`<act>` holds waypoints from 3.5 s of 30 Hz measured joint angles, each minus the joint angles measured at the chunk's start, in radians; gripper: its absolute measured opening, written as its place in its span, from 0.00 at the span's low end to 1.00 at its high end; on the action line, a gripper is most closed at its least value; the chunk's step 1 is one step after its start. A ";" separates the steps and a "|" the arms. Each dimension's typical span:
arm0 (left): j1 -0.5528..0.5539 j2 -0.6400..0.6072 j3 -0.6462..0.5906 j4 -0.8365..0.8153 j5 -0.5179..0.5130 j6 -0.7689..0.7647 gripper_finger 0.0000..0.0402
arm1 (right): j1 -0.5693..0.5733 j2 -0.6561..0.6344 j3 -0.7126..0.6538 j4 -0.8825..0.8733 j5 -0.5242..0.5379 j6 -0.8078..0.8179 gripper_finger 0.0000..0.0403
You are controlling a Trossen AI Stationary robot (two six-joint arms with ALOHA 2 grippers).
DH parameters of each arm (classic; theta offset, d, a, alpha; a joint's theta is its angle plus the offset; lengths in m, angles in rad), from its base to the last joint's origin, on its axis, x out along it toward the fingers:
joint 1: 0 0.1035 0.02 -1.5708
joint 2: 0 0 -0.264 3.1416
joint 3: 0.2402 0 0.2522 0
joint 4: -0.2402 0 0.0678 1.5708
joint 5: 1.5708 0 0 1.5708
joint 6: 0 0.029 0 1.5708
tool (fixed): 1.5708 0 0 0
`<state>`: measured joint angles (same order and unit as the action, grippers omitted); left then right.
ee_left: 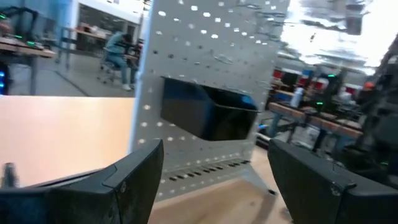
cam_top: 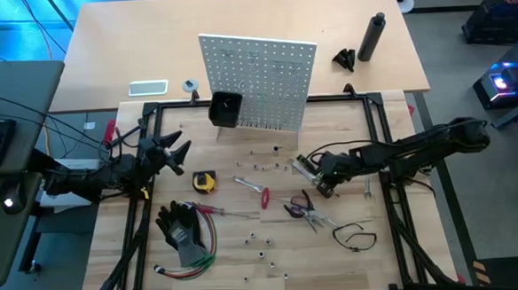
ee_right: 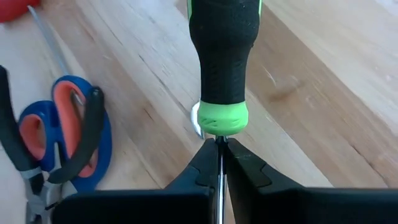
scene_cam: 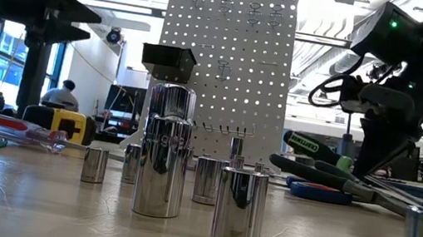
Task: Hang tools onto peg board
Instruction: Hang the green screwdriver on the white peg board
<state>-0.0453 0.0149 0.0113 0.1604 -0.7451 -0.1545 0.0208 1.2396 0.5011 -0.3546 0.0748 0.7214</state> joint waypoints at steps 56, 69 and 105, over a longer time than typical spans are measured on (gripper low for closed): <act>0.007 1.564 0.470 1.202 0.560 0.008 0.70 | 0.049 0.297 0.439 0.502 0.067 -0.696 0.02; 0.013 1.550 0.473 1.106 0.619 0.044 0.70 | 0.049 0.303 0.439 0.500 0.089 -0.677 0.02; 0.019 1.549 0.586 0.879 0.678 0.152 0.18 | 0.040 0.301 0.440 0.515 0.088 -0.651 0.02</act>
<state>-0.0261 1.5642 0.5972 1.0393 -0.0673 -0.0025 0.0612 1.5410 0.9409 0.1608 0.1631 0.0700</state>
